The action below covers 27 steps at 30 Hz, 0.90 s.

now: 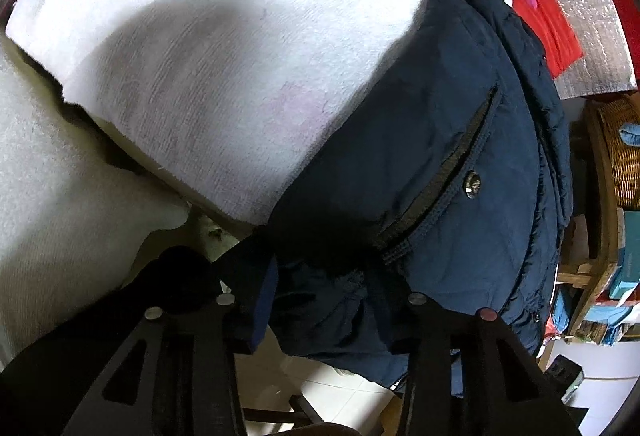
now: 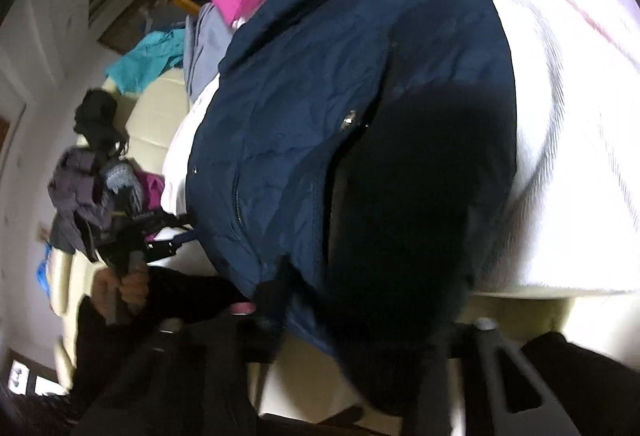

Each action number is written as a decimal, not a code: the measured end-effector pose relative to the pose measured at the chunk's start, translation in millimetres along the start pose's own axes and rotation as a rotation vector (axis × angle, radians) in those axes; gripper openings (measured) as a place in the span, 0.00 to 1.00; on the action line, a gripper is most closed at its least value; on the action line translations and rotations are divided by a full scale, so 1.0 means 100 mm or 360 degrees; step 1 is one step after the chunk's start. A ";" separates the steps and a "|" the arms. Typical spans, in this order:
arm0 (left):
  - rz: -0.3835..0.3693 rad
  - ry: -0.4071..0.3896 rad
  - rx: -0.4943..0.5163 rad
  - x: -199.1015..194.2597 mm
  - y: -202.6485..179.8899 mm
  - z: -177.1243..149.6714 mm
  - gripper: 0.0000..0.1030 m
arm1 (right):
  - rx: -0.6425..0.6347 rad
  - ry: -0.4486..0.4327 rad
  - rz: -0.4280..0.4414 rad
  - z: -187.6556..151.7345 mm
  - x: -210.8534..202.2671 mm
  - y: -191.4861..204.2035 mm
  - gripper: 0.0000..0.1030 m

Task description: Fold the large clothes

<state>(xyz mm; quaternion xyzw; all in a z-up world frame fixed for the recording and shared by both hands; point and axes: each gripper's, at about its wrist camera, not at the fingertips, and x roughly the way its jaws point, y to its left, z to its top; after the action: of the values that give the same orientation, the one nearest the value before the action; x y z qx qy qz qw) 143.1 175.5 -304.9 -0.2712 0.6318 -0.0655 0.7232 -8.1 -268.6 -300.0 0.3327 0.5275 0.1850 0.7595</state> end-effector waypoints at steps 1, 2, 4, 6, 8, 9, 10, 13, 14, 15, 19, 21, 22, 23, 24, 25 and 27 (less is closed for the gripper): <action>0.0004 -0.0001 0.0015 0.00 -0.01 0.01 0.36 | -0.0006 -0.0013 0.0019 0.01 -0.04 0.02 0.22; 0.0007 0.0000 0.0031 -0.03 -0.04 0.01 0.30 | -0.0018 -0.0036 0.0042 0.02 -0.08 0.05 0.19; -0.0005 0.0001 0.0074 -0.12 -0.10 0.02 0.22 | -0.0085 -0.0113 0.0096 0.05 -0.22 0.19 0.15; -0.0044 -0.0007 0.0109 -0.21 -0.16 0.02 0.15 | -0.0171 -0.0185 0.0116 0.11 -0.36 0.35 0.13; -0.0097 -0.0024 0.0134 -0.33 -0.22 0.04 0.15 | -0.0245 -0.0250 0.0138 0.19 -0.48 0.49 0.13; -0.0126 -0.0035 0.0146 -0.40 -0.25 0.07 0.14 | -0.0266 -0.0272 0.0146 0.23 -0.52 0.54 0.13; -0.0152 -0.0047 0.0158 -0.44 -0.28 0.09 0.14 | -0.0289 -0.0303 0.0156 0.28 -0.57 0.59 0.13; -0.0215 -0.0073 0.0206 -0.59 -0.42 0.17 0.14 | -0.0340 -0.0396 0.0170 0.45 -0.68 0.72 0.13; -0.0236 -0.0080 0.0219 -0.59 -0.45 0.21 0.14 | -0.0346 -0.0427 0.0169 0.50 -0.71 0.74 0.13; -0.0256 -0.0088 0.0232 -0.62 -0.53 0.26 0.14 | -0.0341 -0.0467 0.0176 0.59 -0.74 0.74 0.13; -0.0333 -0.0128 0.0273 -0.68 -0.85 0.51 0.14 | -0.0261 -0.0609 0.0184 0.89 -0.80 0.68 0.13; -0.0363 -0.0134 0.0290 -0.62 -1.01 0.64 0.15 | -0.0184 -0.0670 0.0169 1.07 -0.76 0.58 0.13; -0.0370 -0.0129 0.0307 -0.57 -1.07 0.70 0.16 | -0.0148 -0.0689 0.0154 1.14 -0.73 0.53 0.13; -0.0365 -0.0119 0.0318 -0.52 -1.12 0.74 0.21 | -0.0100 -0.0697 0.0136 1.21 -0.69 0.43 0.13; -0.0358 -0.0109 0.0310 -0.45 -1.16 0.78 0.24 | -0.0053 -0.0688 0.0118 1.27 -0.63 0.34 0.13; -0.0366 -0.0107 0.0297 -0.44 -1.18 0.78 0.25 | -0.0015 -0.0678 0.0105 1.30 -0.59 0.27 0.13; -0.0391 -0.0091 0.0280 -0.42 -1.16 0.79 0.42 | 0.0053 -0.0638 0.0083 1.35 -0.48 0.12 0.13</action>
<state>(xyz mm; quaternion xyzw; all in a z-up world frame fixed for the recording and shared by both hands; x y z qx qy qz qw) 238.7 120.7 -208.7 -0.2839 0.5647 -0.2008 0.7485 99.8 -332.4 -229.1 0.3890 0.3599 0.1259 0.8386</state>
